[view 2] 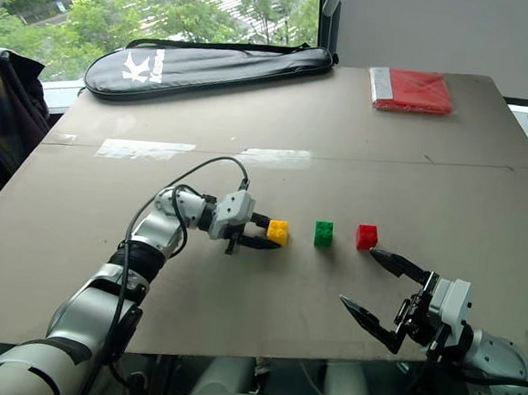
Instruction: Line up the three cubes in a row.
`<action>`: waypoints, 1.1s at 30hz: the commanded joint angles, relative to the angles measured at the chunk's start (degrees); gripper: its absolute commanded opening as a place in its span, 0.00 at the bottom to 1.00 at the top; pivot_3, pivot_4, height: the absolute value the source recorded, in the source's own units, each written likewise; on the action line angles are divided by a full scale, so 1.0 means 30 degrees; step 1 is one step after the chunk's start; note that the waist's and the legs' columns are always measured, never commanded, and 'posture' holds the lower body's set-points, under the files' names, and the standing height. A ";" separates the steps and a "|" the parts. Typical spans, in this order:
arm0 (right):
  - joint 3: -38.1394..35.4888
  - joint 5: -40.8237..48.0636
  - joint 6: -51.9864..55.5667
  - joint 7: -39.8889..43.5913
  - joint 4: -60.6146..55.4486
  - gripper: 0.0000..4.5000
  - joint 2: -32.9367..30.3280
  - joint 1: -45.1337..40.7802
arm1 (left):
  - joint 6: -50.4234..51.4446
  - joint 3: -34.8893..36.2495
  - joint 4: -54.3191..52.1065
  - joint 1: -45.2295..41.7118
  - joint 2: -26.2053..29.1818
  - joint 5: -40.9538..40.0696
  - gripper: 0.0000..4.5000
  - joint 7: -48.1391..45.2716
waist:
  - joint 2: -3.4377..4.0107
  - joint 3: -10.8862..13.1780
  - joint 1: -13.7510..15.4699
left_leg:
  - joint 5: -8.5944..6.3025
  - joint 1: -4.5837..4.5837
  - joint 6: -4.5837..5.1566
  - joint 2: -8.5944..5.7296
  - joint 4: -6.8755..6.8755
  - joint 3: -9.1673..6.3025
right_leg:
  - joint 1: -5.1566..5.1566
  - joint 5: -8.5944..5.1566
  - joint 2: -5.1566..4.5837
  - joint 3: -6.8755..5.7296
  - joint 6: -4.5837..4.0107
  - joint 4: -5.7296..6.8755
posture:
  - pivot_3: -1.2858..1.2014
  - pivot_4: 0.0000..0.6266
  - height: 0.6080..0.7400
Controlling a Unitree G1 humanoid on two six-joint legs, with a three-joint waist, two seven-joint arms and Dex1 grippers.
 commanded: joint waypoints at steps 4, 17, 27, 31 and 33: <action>-0.0167 0.0092 -0.0432 -0.0037 -0.0355 1.00 -0.0047 -0.0219 | 0.0531 -0.0604 0.0649 0.0483 -0.0269 0.0634 0.28 0.0289 | 0.0013 -0.0014 0.0015 | 0.0000 0.0000 0.0000 -0.0004 0.0001 0.0000 | 0.0003 0.0004 -0.0001 0.0000 0.0007 0.0000 | 0.52 0.24 0.70; -0.0407 0.0159 -0.0499 0.0424 -0.0047 1.00 -0.0346 0.0029 | 0.0372 0.0080 -0.0394 0.1318 0.0288 -0.0293 0.98 -0.0301 | 0.0012 -0.0012 -0.0065 | -0.0009 -0.0025 0.0004 -0.0004 -0.0042 0.0005 | -0.0016 0.0010 0.0000 0.0000 0.0032 -0.0043 | 0.52 0.24 0.70; -0.1462 -0.0292 -0.1521 0.1009 0.2406 1.00 -0.0618 0.0468 | 0.3948 0.1618 -0.7091 0.6078 0.3963 -0.2735 0.98 -0.0614 | 0.0032 0.0000 -0.0624 | -0.0012 0.0009 0.0005 0.0068 -0.0081 0.0020 | -0.0029 -0.0023 0.0026 0.0012 -0.0027 -0.0041 | 0.52 0.24 0.70; -0.2134 -0.0285 -0.1760 0.1495 0.4137 1.00 -0.1038 0.0075 | 0.7004 0.3140 -1.2939 1.0387 0.5396 -0.4238 0.98 0.1378 | 0.0049 0.0007 -0.0531 | -0.0014 0.0024 0.0003 0.0079 -0.0083 0.0037 | -0.0032 -0.0034 -0.0031 0.0033 -0.0057 -0.0038 | 0.52 0.24 0.70; -0.2460 -0.0214 -0.1857 0.1848 0.4819 1.00 -0.1336 -0.0028 | 0.8672 0.3666 -1.5571 1.2117 0.5637 -0.4943 0.98 0.2592 | 0.0049 0.0013 -0.0476 | -0.0015 0.0007 0.0002 0.0072 -0.0082 0.0029 | -0.0041 -0.0037 -0.0107 0.0015 -0.0057 -0.0043 | 0.52 0.24 0.70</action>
